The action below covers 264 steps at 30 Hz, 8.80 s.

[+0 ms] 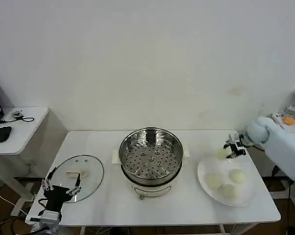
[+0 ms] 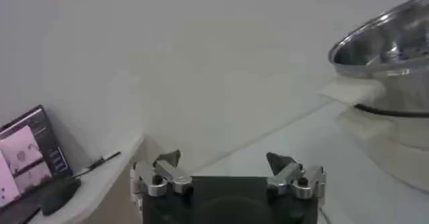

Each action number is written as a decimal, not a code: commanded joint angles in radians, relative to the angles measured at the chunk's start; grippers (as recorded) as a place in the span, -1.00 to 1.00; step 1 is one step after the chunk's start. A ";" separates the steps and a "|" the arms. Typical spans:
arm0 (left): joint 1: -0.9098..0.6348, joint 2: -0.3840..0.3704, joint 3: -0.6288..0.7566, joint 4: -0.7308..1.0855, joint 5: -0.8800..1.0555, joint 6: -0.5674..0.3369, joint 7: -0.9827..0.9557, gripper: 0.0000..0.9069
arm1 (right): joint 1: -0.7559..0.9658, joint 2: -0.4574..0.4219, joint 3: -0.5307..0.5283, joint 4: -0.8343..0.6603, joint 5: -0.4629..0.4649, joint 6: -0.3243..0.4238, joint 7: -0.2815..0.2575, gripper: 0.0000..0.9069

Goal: Take steamed baozi put them in steamer then cover it.

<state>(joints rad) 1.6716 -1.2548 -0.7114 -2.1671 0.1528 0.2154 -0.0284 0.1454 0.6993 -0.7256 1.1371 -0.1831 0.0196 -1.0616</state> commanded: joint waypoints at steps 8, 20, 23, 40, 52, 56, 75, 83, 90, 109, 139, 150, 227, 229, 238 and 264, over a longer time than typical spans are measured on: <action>0.001 0.008 -0.020 -0.001 -0.004 0.001 0.002 1.00 | 0.416 0.167 -0.295 0.218 0.208 0.008 0.008 0.16; -0.009 0.020 -0.039 -0.006 -0.027 0.021 -0.002 1.00 | 0.413 0.356 -0.478 0.256 0.156 0.182 0.116 0.16; -0.007 0.021 -0.046 -0.006 -0.028 0.020 -0.003 1.00 | 0.403 0.387 -0.494 0.238 0.093 0.242 0.119 0.16; -0.004 0.008 -0.086 0.022 -0.046 0.012 -0.004 1.00 | 0.237 0.503 -0.410 -0.051 -0.245 0.544 0.219 0.16; -0.013 0.011 -0.081 0.028 -0.047 0.012 -0.003 1.00 | 0.187 0.562 -0.349 -0.156 -0.358 0.620 0.284 0.18; -0.011 0.007 -0.081 0.025 -0.047 0.012 -0.003 1.00 | 0.181 0.566 -0.348 -0.160 -0.361 0.635 0.298 0.73; -0.016 0.018 -0.046 0.010 -0.048 0.020 0.000 1.00 | 0.607 0.093 -0.510 0.422 0.257 0.109 0.142 1.00; -0.026 0.042 -0.003 -0.038 -0.050 0.042 0.006 1.00 | 0.626 -0.264 -0.621 0.585 0.254 -0.040 0.114 1.00; -0.032 0.084 -0.027 -0.057 -0.091 0.050 0.008 1.00 | 0.224 -0.464 -0.363 0.605 0.190 -0.141 0.132 1.00; -0.014 0.077 -0.044 -0.056 -0.081 0.046 0.012 1.00 | -0.070 -0.344 -0.295 0.524 0.264 -0.280 0.183 1.00; -0.014 0.059 -0.067 -0.016 -0.072 0.044 0.014 1.00 | -0.142 -0.085 -0.309 0.228 0.187 -0.275 0.169 0.84; -0.027 0.060 -0.061 -0.006 -0.073 0.045 0.014 1.00 | -0.089 -0.117 -0.321 0.267 0.224 -0.298 0.142 -0.02; -0.023 0.054 -0.125 -0.030 -0.093 0.034 0.016 1.00 | 0.372 0.495 -0.554 0.227 0.814 -0.599 0.344 1.00; -0.025 0.055 -0.122 -0.030 -0.093 0.035 0.016 1.00 | 0.415 0.434 -0.557 0.283 0.812 -0.582 0.331 1.00; -0.035 0.065 -0.093 -0.032 -0.090 0.041 0.016 1.00 | 0.568 0.073 -0.551 0.441 0.630 -0.399 0.097 1.00; -0.048 0.087 -0.024 -0.018 -0.073 0.041 0.018 1.00 | -0.071 -0.560 -0.259 0.589 0.092 -0.120 0.003 1.00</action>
<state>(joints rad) 1.6250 -1.1696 -0.7436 -2.1858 0.0781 0.2560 -0.0100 0.4324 0.3118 -1.2078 1.6915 0.0697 -0.1655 -1.0444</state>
